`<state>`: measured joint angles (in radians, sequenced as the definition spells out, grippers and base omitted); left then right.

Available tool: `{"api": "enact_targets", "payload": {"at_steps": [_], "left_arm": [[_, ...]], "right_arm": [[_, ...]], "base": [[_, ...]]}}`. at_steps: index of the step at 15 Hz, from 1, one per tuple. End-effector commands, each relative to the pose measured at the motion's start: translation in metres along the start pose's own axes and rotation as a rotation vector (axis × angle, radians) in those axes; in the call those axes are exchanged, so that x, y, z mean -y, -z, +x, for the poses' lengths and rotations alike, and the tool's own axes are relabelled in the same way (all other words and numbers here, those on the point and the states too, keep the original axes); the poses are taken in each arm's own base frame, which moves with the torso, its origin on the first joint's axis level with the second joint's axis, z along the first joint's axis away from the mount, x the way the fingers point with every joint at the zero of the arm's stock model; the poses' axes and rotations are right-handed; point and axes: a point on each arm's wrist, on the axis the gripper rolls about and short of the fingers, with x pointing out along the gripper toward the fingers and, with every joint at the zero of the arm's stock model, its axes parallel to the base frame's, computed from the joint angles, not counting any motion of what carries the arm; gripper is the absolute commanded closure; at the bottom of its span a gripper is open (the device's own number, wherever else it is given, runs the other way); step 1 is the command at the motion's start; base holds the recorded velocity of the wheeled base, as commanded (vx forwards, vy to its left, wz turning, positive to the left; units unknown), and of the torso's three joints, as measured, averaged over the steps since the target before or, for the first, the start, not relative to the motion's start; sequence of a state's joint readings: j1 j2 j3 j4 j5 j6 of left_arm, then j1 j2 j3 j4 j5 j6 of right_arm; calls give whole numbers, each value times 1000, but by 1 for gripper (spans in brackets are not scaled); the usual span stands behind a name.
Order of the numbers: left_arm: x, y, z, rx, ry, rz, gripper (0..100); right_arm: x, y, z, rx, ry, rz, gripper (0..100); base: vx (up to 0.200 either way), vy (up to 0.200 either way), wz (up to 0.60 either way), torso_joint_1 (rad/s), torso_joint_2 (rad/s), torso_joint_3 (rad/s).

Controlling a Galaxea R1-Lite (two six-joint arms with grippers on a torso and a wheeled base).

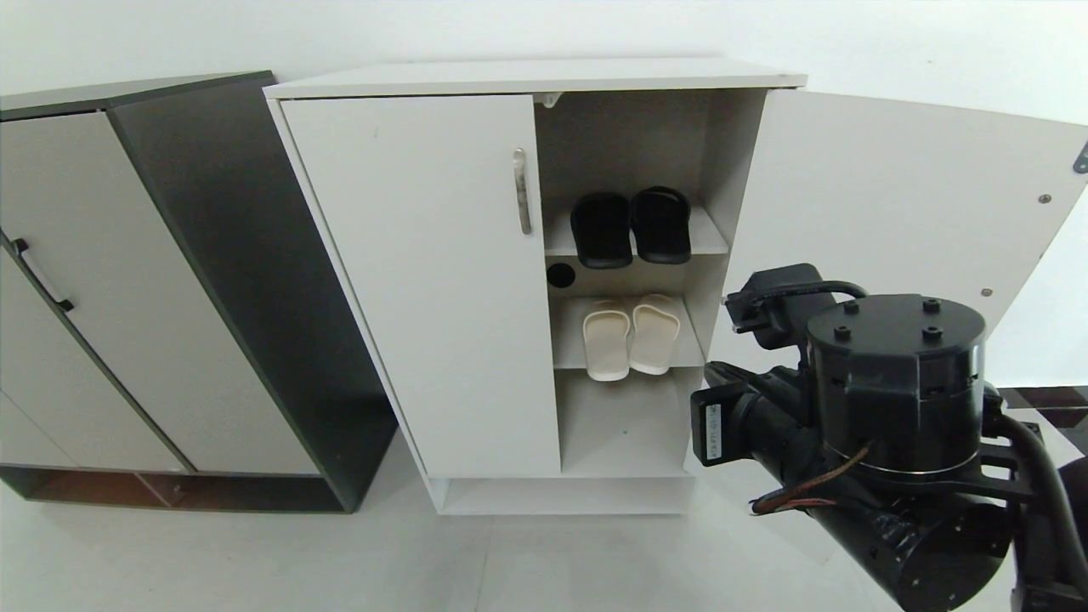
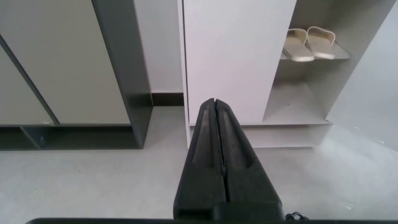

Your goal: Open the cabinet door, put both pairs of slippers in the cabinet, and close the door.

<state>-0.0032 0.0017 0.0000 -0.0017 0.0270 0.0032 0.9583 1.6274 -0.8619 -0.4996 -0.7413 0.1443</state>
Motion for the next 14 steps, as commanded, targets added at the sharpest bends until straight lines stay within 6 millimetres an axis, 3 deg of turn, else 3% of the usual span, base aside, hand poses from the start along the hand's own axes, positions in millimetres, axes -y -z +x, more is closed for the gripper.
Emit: {"api": "enact_targets", "payload": {"at_steps": [1,5,8,14], "left_arm": [[0,0,0,2,-1,0,100],[0,0,0,-2,-1,0,100],[0,0,0,-2,-1,0,100],[0,0,0,0,1,0,100]], "right_arm": [[-1,1,1,-3,0,-3,100],[-1,1,1,-3,0,-3,100],[-1,2,1,-5,0,-5,100],[-1,3,1,-6,2,-4,100]], "base": [[0,0,0,0,0,0],[0,0,0,-1,-38,-42],[0,0,0,25,-198,-325],[0,0,0,80,-500,-356]]}}
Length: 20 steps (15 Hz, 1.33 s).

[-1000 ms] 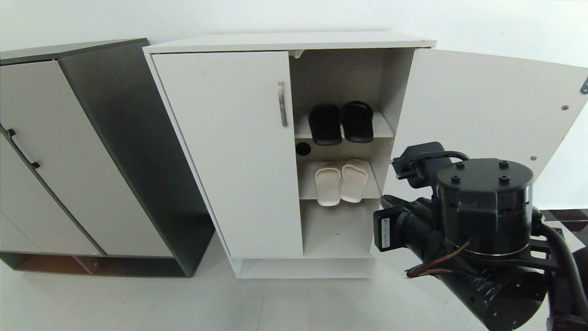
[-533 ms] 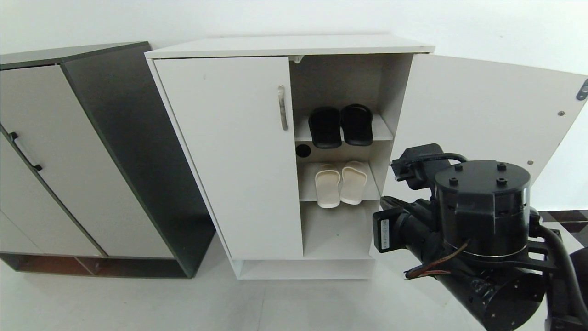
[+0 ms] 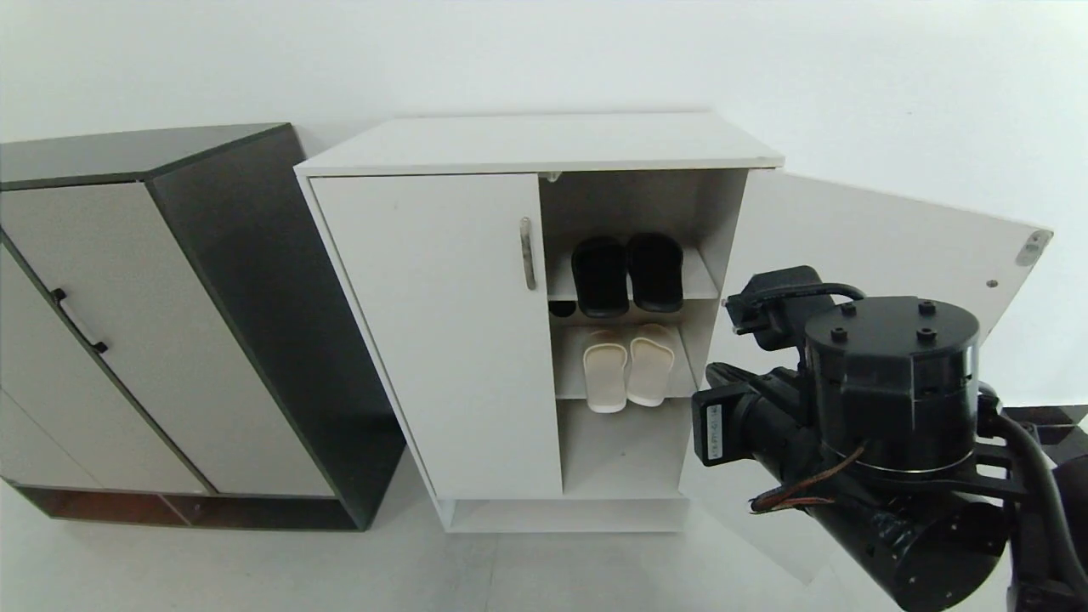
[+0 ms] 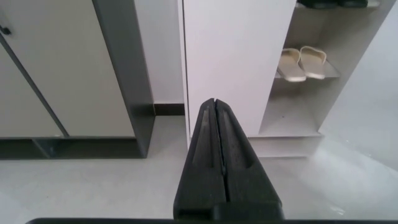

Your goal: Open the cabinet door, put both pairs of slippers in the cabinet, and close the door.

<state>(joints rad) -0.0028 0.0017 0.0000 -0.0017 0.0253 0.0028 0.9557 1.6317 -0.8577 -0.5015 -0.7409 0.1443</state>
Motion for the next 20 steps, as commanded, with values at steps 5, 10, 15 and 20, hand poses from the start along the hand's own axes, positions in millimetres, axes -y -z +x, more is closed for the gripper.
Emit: {"api": "enact_targets", "payload": {"at_steps": [5,10,15,20], "left_arm": [[0,0,0,-2,0,0,100],[0,0,0,-2,0,0,100],[0,0,0,0,0,0,100],[0,0,0,-2,0,0,100]], "right_arm": [[0,3,0,-7,-2,-7,100],[0,3,0,-9,-3,-8,100],[0,3,0,-8,-2,-8,100],[0,3,0,-9,-3,-9,100]], "base": [[0,0,0,143,-466,-330],[0,0,0,173,-482,-309],[0,0,0,206,-516,-317],[0,0,0,234,-552,-316]]}}
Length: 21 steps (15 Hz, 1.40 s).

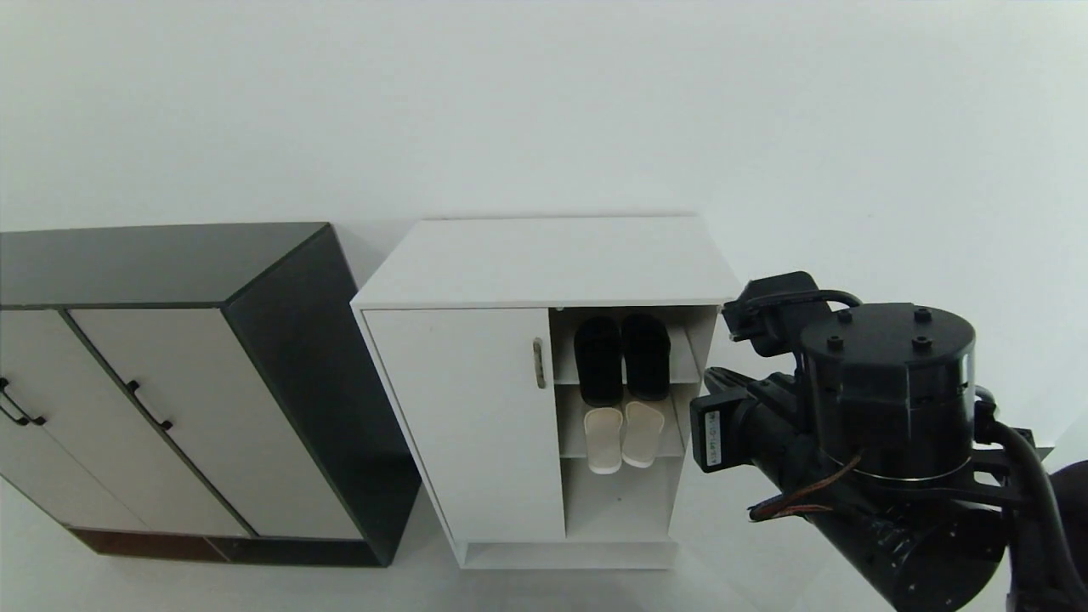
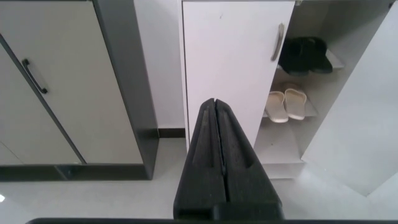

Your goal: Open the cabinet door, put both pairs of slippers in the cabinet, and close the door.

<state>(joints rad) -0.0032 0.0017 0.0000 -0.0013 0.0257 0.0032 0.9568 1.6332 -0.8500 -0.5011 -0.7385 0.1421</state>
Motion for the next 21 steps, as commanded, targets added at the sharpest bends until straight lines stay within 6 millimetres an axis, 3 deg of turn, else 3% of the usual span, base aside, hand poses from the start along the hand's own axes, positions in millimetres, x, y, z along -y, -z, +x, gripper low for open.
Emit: {"api": "enact_targets", "payload": {"at_steps": [1,6,13,21], "left_arm": [[0,0,0,-1,0,0,100],[0,0,0,-1,0,0,100],[0,0,0,0,0,0,100],[0,0,0,-1,0,0,100]], "right_arm": [[0,1,0,-2,-1,-5,100],[0,3,0,-8,2,-25,100],[-1,5,1,-15,2,-31,100],[3,5,6,-16,22,-28,100]], "base": [[0,0,0,261,-598,-334],[0,0,0,250,-556,-308],[0,0,0,17,-36,-20],[0,0,-600,5,2,1]]}}
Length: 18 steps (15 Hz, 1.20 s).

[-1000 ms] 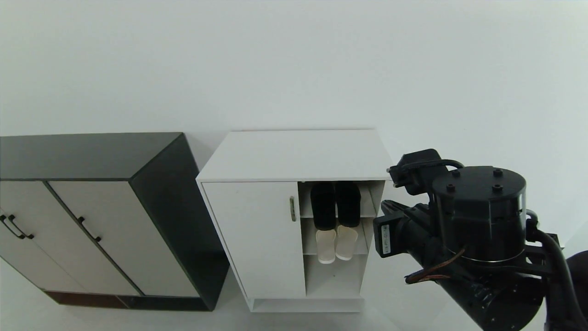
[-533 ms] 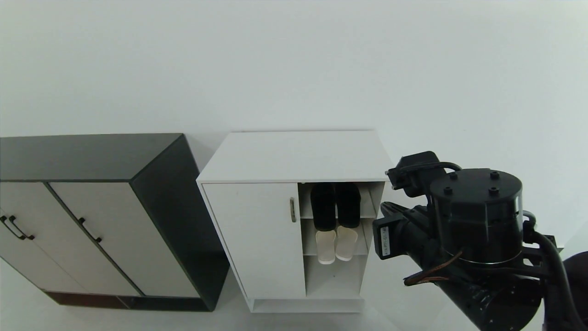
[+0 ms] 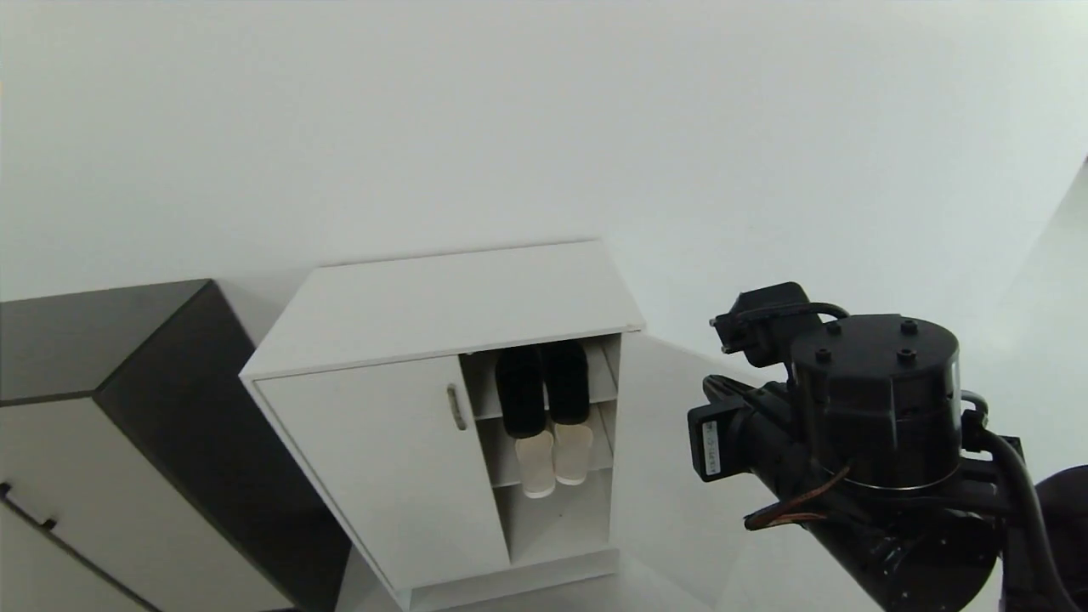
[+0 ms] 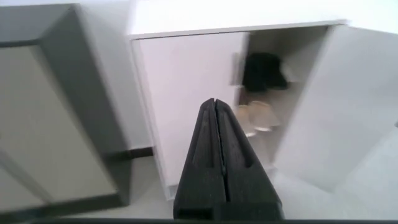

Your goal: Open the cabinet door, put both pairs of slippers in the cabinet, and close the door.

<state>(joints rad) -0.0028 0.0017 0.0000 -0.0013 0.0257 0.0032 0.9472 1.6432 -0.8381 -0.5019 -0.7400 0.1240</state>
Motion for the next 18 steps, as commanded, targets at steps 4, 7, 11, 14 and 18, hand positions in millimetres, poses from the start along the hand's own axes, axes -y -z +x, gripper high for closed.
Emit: {"api": "enact_targets", "payload": {"at_steps": [4,7,11,14,18], "left_arm": [[0,0,0,0,-2,1,100],[0,0,0,-1,-2,1,100],[0,0,0,0,0,1,100],[0,0,0,0,0,1,100],[0,0,0,0,0,3,100]], "right_arm": [[23,-4,19,-5,95,-5,100],[51,-17,39,4,83,45,100],[81,-23,64,3,99,89,100],[93,-20,82,-16,102,120,100],[99,-12,106,-20,116,147,100]], "base": [[0,0,0,0,0,0],[0,0,0,0,0,0],[-50,0,0,-1,-1,-1],[-200,0,0,9,5,-2],[0,0,0,0,0,0]]}}
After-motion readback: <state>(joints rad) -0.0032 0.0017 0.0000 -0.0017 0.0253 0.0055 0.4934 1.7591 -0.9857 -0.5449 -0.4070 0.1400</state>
